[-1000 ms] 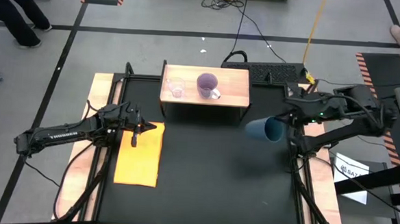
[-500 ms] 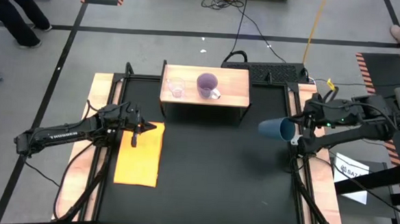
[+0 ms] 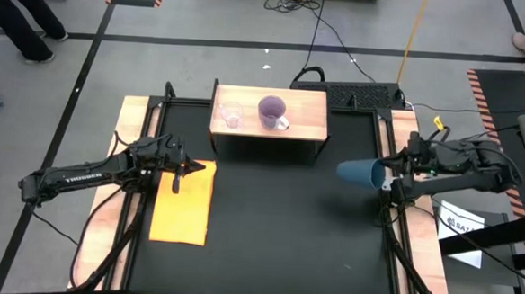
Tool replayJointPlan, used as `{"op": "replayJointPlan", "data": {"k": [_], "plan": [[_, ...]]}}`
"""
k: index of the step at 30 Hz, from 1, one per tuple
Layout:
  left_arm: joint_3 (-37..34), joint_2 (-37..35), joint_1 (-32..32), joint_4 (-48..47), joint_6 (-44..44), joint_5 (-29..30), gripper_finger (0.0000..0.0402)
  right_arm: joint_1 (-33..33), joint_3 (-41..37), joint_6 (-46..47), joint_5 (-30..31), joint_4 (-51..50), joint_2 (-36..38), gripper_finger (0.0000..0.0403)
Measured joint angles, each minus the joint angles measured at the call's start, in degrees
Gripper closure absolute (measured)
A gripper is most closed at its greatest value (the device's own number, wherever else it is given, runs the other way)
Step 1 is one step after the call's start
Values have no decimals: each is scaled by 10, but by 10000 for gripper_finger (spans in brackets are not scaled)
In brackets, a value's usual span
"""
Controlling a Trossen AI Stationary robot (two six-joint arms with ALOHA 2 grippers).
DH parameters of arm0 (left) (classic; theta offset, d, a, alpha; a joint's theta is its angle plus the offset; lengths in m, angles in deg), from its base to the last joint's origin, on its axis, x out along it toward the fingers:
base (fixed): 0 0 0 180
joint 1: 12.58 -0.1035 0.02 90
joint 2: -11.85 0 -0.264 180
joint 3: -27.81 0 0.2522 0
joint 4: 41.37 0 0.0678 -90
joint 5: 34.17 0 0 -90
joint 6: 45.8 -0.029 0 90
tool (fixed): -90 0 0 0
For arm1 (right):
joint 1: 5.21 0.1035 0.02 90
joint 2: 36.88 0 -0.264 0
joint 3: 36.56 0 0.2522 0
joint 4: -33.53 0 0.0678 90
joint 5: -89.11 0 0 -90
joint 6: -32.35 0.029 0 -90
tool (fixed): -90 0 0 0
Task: Stack small to large cups/mugs on shelf
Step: Put the blue cup on the shelf
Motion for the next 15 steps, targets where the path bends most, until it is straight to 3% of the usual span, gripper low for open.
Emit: {"op": "replayJointPlan", "data": {"k": [15], "plan": [[0, 0, 0, 0, 8, 0, 401, 0, -148, -11, -22, 114, 99, 403]]}}
